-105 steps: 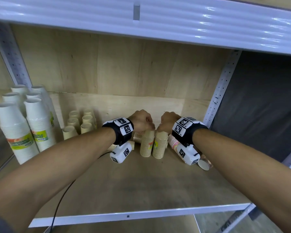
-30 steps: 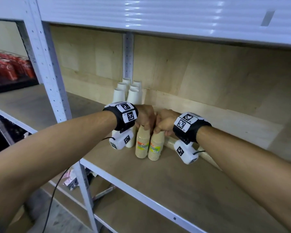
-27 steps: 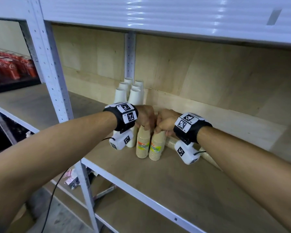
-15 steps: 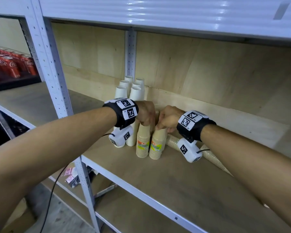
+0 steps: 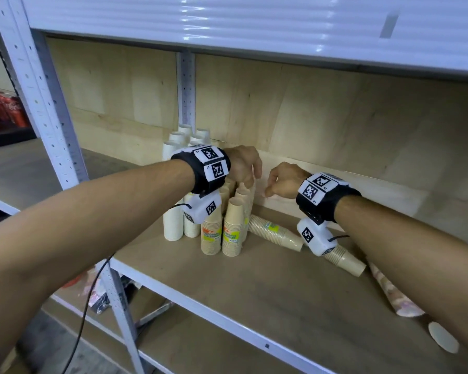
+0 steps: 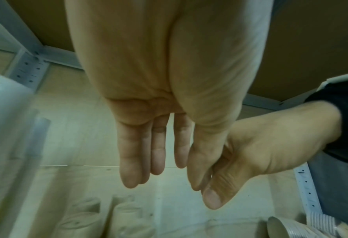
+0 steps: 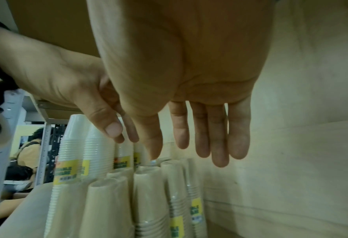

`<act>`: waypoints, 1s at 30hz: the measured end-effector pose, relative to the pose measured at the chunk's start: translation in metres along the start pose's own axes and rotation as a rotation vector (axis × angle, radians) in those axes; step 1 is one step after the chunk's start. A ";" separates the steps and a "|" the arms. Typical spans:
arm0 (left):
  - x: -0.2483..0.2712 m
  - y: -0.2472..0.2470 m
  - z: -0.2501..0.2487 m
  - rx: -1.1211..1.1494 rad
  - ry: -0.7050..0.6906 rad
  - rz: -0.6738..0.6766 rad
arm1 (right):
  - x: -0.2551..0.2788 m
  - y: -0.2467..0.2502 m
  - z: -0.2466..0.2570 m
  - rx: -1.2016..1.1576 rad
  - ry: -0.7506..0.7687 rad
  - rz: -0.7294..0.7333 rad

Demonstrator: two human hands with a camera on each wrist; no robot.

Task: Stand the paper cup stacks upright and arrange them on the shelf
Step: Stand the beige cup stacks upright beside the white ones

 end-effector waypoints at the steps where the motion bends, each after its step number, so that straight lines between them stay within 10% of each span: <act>1: -0.004 -0.001 -0.008 -0.005 -0.015 0.002 | 0.001 0.004 -0.008 0.004 -0.009 -0.014; 30: -0.072 -0.177 -0.126 0.070 -0.178 0.255 | 0.040 -0.037 -0.231 0.045 -0.344 -0.015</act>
Point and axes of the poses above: each hand's wrist, its own x-axis away from the middle knuckle, its own y-axis out of the back of the hand, z = x × y, the point moved 7 cm from there along -x, towards the middle knuckle, and after that the axes turned 15 degrees about -x, right-handed, at the moved point
